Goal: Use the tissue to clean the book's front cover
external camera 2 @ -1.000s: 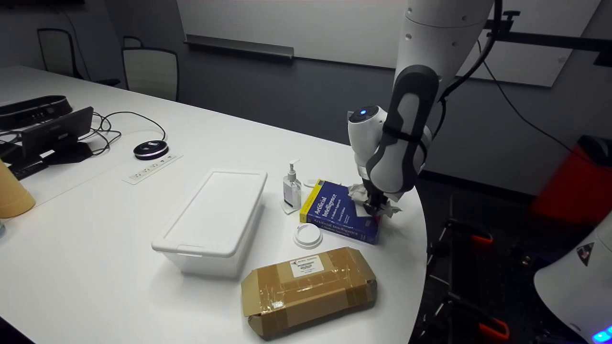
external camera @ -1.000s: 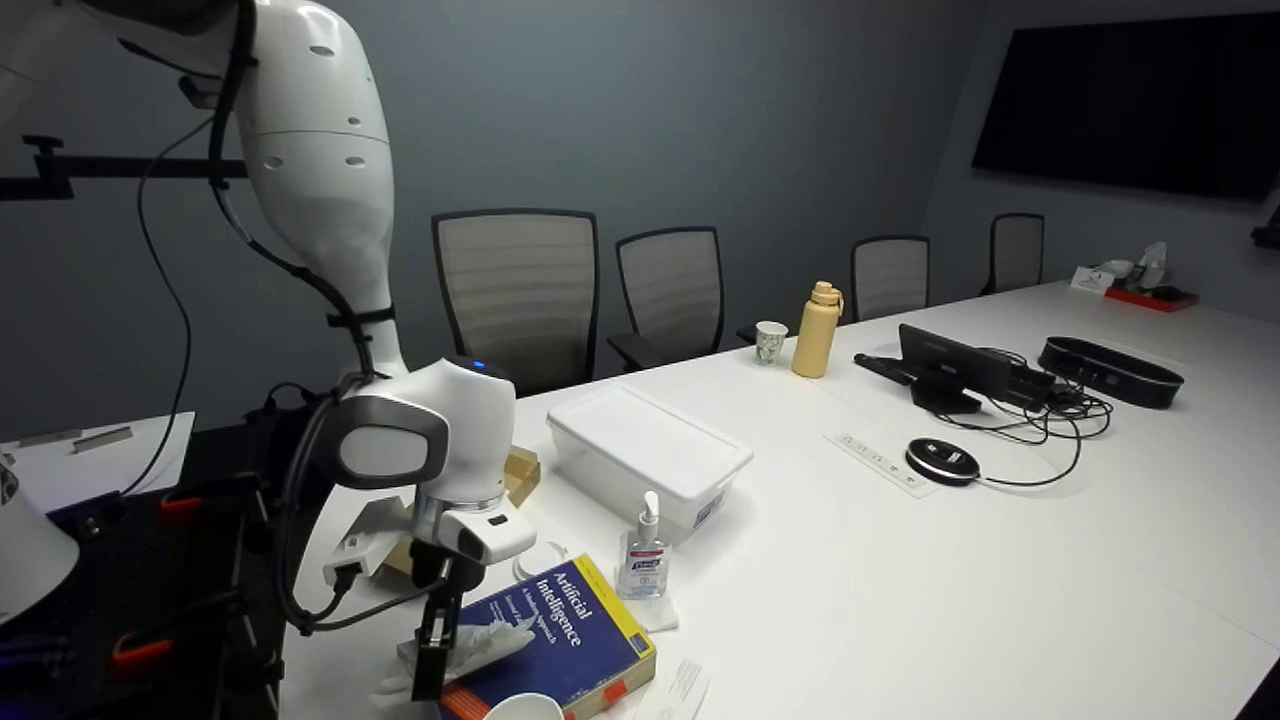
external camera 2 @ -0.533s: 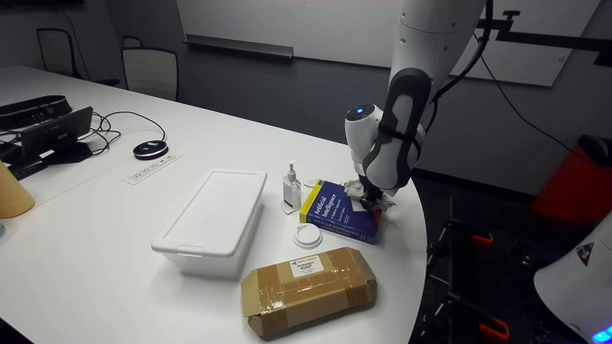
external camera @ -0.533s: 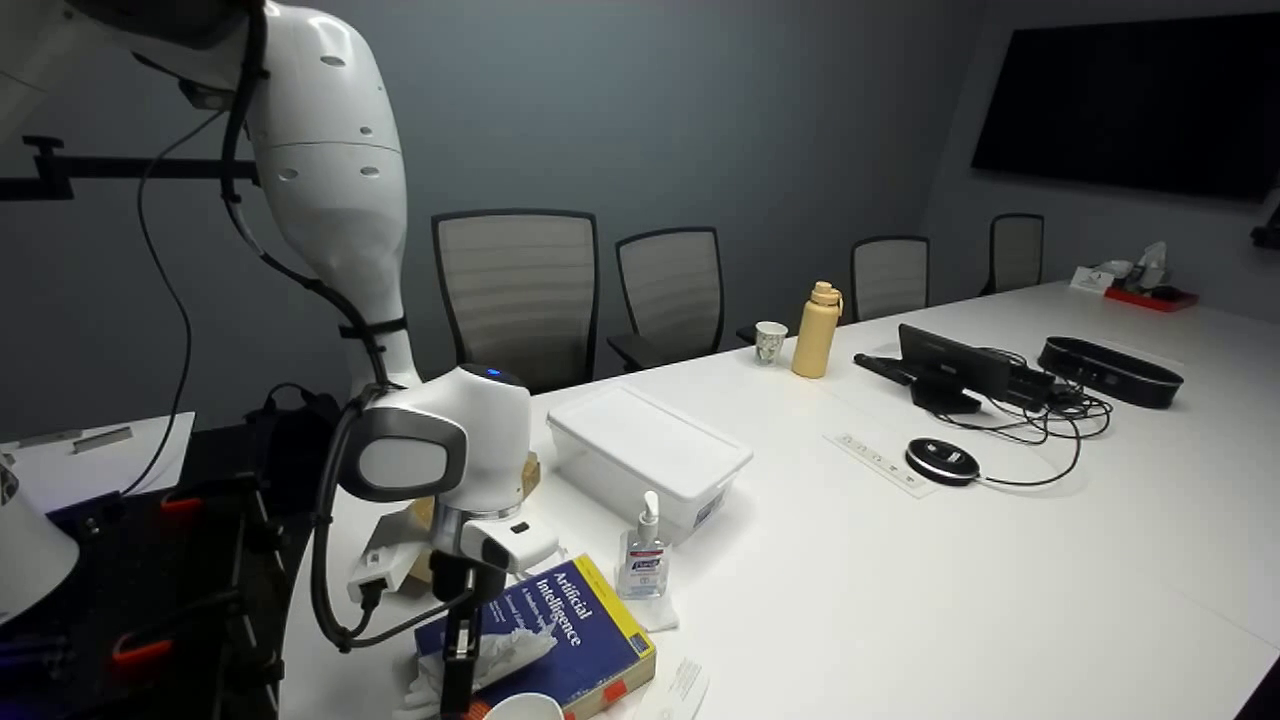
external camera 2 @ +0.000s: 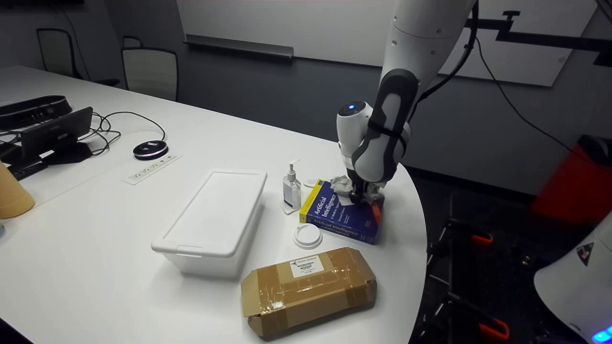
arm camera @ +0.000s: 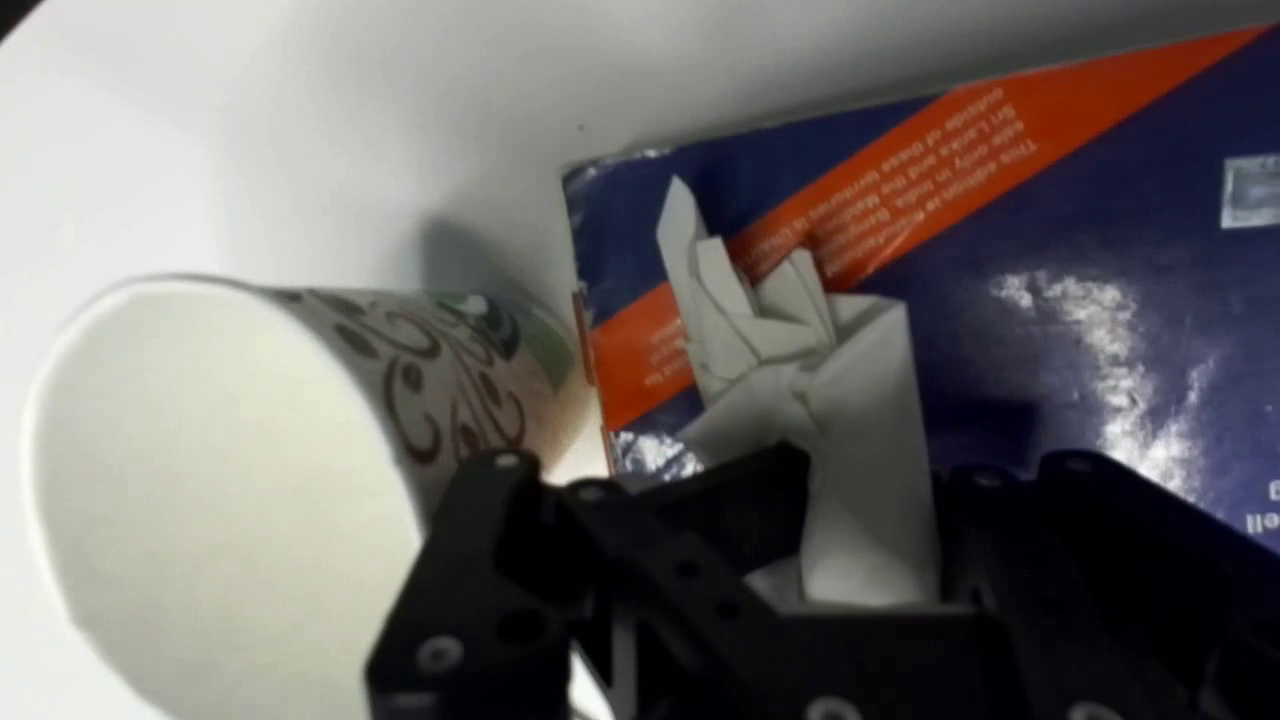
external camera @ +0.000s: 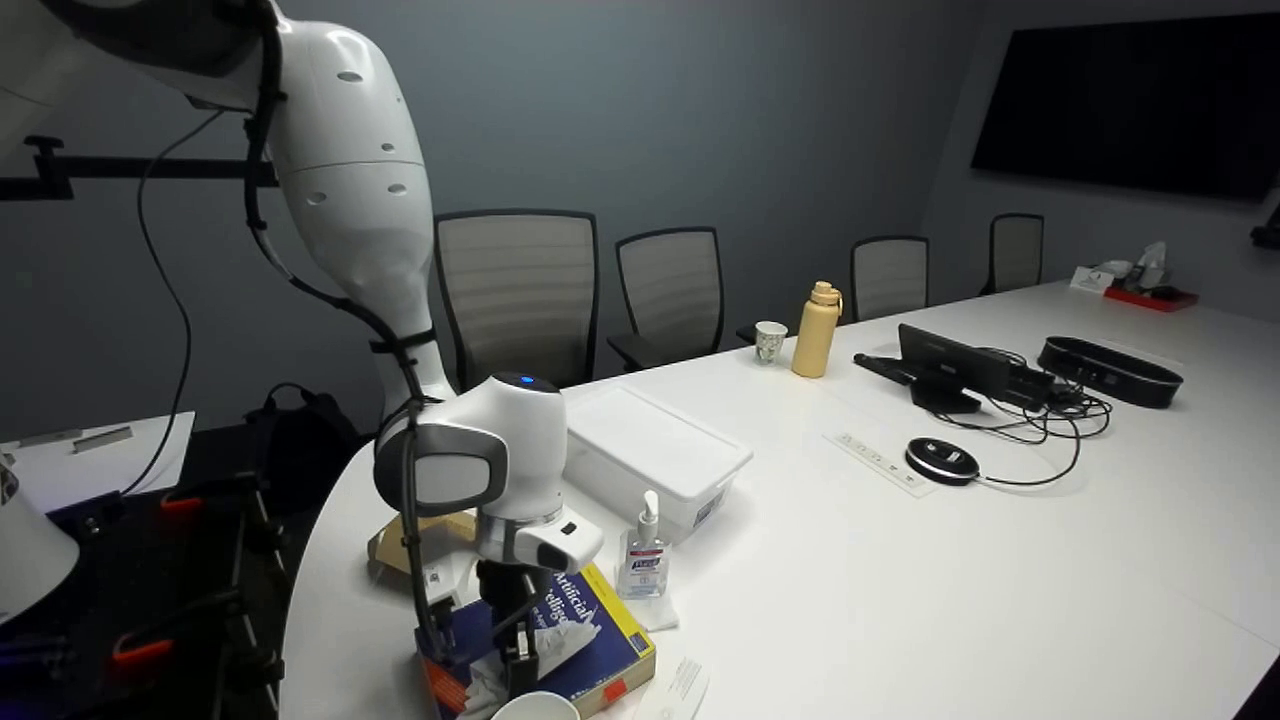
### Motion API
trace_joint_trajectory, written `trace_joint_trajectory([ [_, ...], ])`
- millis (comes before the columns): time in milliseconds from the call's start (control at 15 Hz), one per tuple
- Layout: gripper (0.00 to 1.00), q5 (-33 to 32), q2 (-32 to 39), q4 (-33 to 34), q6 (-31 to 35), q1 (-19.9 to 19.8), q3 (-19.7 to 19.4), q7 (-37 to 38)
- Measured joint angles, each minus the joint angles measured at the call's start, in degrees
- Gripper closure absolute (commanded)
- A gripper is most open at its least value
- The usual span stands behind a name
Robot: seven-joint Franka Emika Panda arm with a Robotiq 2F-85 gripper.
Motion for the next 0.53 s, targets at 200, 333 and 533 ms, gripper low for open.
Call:
trace_joint_trajectory([
  [200,1.00,-0.07,1.71,3.10,0.03,-2.13,2.43,-2.00],
  [333,1.00,-0.24,2.65,4.86,0.03,-2.40,2.95,-2.81],
  [533,1.00,-1.37,3.44,6.85,0.04,-2.23,3.05,-2.83],
])
